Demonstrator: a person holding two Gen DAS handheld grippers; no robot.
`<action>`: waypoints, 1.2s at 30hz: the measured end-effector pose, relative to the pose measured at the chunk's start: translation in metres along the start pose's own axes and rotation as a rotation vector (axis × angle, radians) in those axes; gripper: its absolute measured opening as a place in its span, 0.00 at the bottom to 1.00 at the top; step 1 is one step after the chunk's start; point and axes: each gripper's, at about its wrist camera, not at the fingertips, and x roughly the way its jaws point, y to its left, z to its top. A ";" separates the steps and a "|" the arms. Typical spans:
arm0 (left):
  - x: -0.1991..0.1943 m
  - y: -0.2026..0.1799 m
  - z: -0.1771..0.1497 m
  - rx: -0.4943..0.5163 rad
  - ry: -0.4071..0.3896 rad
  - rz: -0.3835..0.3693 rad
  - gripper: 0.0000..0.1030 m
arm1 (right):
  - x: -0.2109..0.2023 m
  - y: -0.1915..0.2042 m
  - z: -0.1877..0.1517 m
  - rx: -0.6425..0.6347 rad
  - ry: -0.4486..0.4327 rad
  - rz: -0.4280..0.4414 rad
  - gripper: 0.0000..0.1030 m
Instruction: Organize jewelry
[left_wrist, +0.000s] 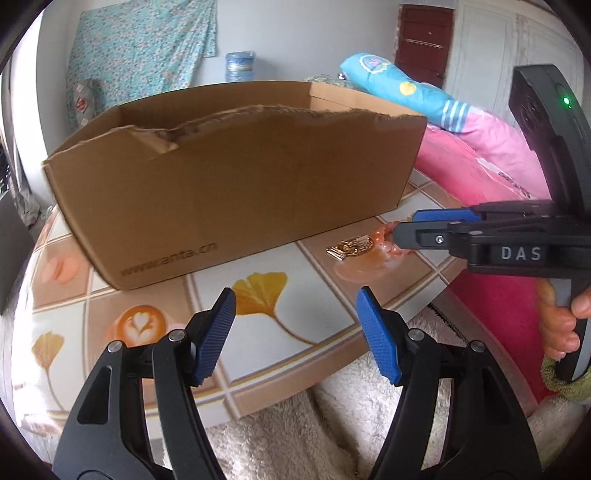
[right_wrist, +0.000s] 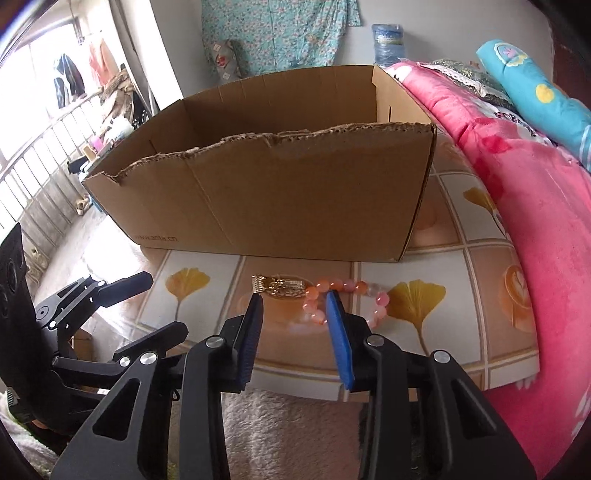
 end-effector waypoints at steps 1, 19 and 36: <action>0.003 -0.001 0.001 0.005 0.003 -0.001 0.62 | 0.000 0.000 0.000 -0.009 0.006 -0.003 0.33; 0.031 -0.027 0.013 0.077 0.048 0.002 0.56 | 0.023 -0.042 -0.002 0.051 0.009 -0.006 0.10; 0.055 -0.043 0.028 0.211 0.063 0.028 0.21 | -0.002 -0.057 0.002 0.103 -0.077 0.042 0.29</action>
